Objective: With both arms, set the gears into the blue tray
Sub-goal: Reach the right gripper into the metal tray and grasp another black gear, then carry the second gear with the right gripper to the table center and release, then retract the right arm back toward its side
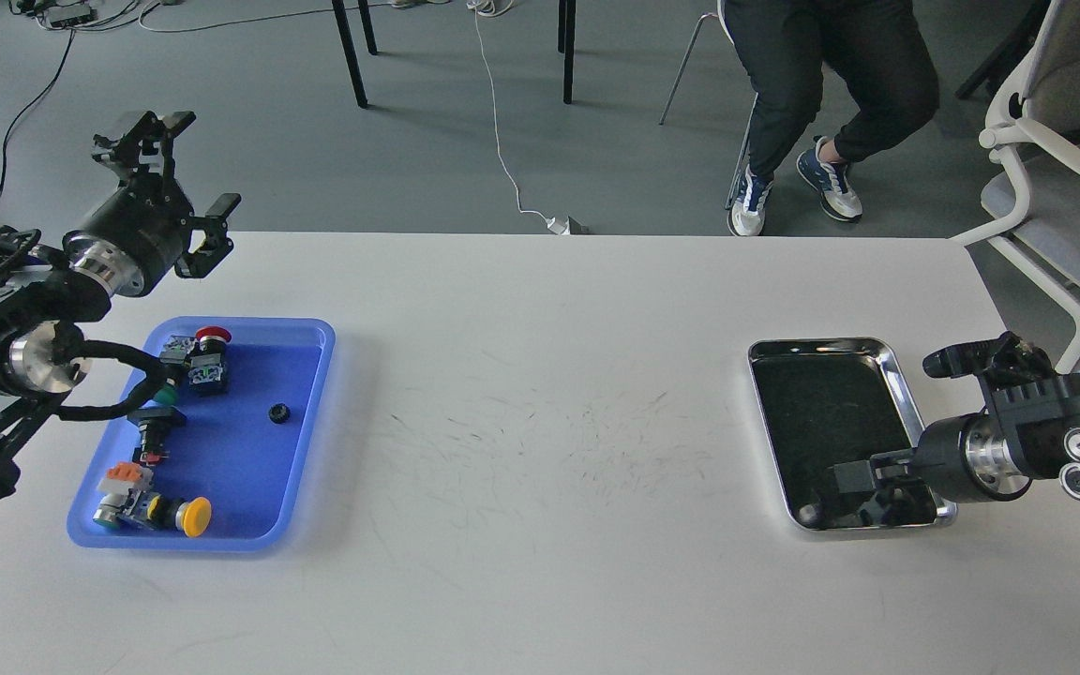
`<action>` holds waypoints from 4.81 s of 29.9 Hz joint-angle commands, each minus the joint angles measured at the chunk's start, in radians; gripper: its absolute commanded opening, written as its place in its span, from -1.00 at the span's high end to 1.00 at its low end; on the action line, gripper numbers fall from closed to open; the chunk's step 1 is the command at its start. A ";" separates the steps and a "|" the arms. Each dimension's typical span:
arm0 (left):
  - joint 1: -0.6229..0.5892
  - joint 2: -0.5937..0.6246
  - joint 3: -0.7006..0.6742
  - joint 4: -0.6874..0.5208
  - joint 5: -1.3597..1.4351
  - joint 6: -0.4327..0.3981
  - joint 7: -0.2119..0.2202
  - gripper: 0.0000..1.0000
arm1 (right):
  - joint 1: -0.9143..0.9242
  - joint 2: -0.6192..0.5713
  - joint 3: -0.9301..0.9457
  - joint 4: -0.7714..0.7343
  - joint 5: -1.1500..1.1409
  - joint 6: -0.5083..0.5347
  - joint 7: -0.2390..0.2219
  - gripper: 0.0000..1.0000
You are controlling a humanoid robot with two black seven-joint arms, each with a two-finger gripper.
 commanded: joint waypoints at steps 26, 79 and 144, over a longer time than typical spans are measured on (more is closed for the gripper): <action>0.000 0.004 0.002 0.000 0.000 0.000 0.000 -0.96 | 0.038 0.030 -0.002 -0.038 0.021 0.007 0.001 0.89; -0.022 -0.002 -0.004 -0.006 0.001 0.006 0.000 -0.96 | 0.236 0.869 -0.186 -0.476 0.456 -0.300 0.012 0.95; -0.009 0.220 0.039 -0.314 0.228 0.009 0.012 -0.96 | 0.123 0.227 0.453 -0.248 0.856 -0.275 0.023 -0.88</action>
